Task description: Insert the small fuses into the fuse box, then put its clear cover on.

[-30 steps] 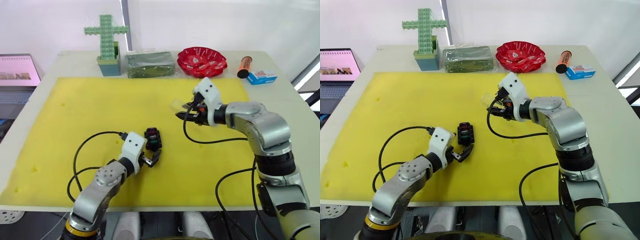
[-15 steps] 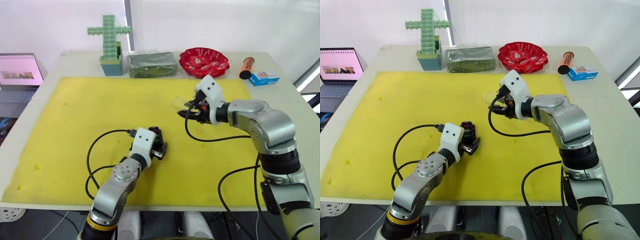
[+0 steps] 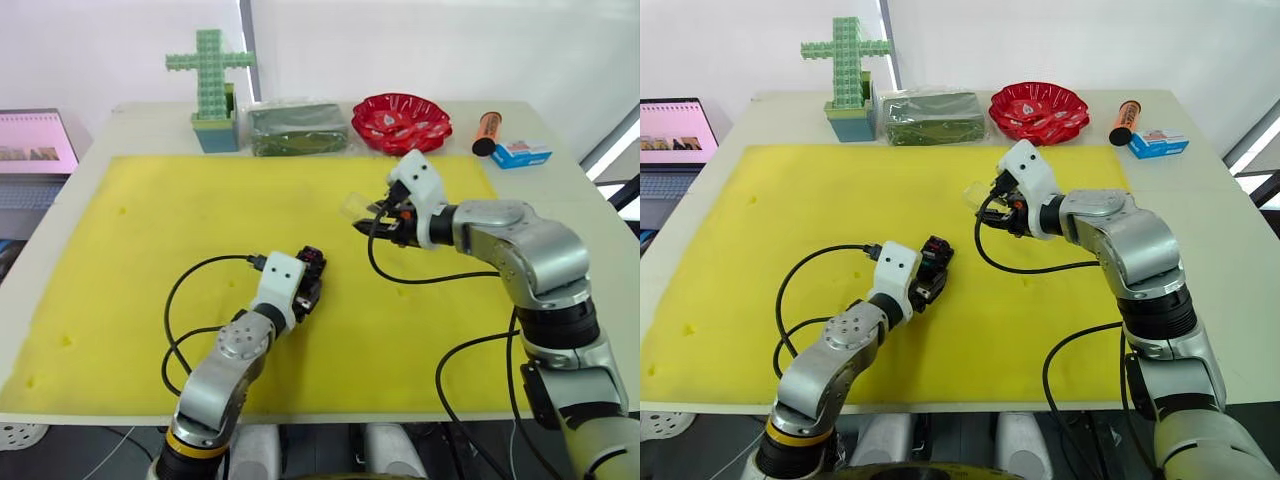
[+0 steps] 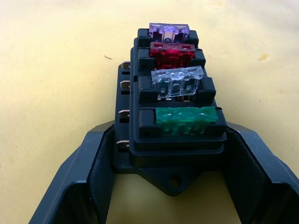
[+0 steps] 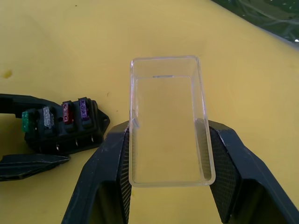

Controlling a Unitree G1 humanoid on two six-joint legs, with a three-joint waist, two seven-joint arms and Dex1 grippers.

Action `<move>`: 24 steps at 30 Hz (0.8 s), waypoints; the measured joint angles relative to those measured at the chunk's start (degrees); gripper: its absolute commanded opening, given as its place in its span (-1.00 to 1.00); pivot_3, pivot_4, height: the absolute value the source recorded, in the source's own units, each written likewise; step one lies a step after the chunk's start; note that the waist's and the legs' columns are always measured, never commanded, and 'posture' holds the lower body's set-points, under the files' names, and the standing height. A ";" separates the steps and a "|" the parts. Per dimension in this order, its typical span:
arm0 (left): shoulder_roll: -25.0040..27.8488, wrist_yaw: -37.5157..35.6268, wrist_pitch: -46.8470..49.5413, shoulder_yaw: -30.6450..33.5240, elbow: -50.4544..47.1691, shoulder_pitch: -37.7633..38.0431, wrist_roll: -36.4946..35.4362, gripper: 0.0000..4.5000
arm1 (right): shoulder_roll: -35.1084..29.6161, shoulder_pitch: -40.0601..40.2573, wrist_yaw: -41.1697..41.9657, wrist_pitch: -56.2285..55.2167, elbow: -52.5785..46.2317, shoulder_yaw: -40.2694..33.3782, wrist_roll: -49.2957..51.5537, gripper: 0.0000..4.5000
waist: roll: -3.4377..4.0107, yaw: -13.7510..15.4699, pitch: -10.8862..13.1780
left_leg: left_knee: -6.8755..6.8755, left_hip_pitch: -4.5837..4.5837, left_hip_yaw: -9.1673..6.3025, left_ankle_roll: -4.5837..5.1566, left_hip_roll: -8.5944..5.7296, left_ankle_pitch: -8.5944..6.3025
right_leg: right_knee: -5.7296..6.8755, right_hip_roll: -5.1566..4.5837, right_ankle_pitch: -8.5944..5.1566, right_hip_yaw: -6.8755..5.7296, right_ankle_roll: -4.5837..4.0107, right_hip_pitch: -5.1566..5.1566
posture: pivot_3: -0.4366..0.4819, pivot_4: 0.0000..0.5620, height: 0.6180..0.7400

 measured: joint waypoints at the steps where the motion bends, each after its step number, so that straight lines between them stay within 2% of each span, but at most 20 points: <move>1: 1.46 -1.69 -0.17 0.46 0.34 -0.65 -0.71 0.25 | 0.06 0.00 -0.06 -0.09 0.00 0.13 0.01 -0.20 | 0.00 -0.03 0.00 | -0.01 0.00 0.00 0.00 0.00 0.00 | 0.00 0.01 0.00 0.00 0.00 -0.01 | -0.05 -0.47 1.00; 4: 7.15 -9.98 -2.98 2.71 2.53 -2.30 -4.56 0.25 | -0.08 0.03 0.31 -0.34 -0.11 0.69 0.33 -0.20 | 0.01 -0.20 0.00 | -0.02 -0.02 0.01 0.00 0.01 0.00 | 0.00 0.01 -0.07 0.00 -0.13 -0.04 | -0.05 -0.47 1.00; 7: 15.55 -21.92 -9.81 3.87 6.27 -3.78 -7.80 0.25 | -1.90 0.17 2.93 -0.80 -2.06 0.85 2.11 -0.20 | 0.03 -0.47 0.03 | -0.04 -0.07 0.03 0.00 0.01 0.00 | -0.04 -0.02 -0.08 -0.01 -0.14 -0.10 | -0.05 -0.47 1.00; 12: 24.07 -42.49 -22.32 3.22 20.40 -11.97 -10.21 0.25 | -6.69 0.77 11.46 -3.04 -7.79 3.44 6.15 -0.20 | 0.02 -0.58 0.04 | -0.03 -0.08 0.05 0.00 0.00 0.00 | -0.09 -0.03 -0.10 -0.02 -0.17 -0.07 | -0.05 -0.47 1.00; 18: 23.94 -58.38 -36.36 -0.82 38.91 -22.32 -8.57 0.25 | -6.44 0.54 15.95 -4.03 -8.05 9.96 7.29 -0.20 | -0.02 -0.71 0.06 | -0.02 -0.12 0.07 0.00 0.00 0.00 | -0.08 -0.01 0.00 -0.02 0.02 -0.11 | -0.05 -0.47 1.00; 24: 20.83 -64.86 -45.67 -2.75 50.26 -28.10 -5.74 0.25 | -2.46 -3.99 15.18 -4.05 -4.60 15.62 5.46 -0.20 | -0.02 -0.57 0.05 | -0.01 -0.13 0.06 0.00 0.00 0.00 | -0.05 0.00 0.01 -0.03 0.05 -0.12 | -0.05 -0.47 1.00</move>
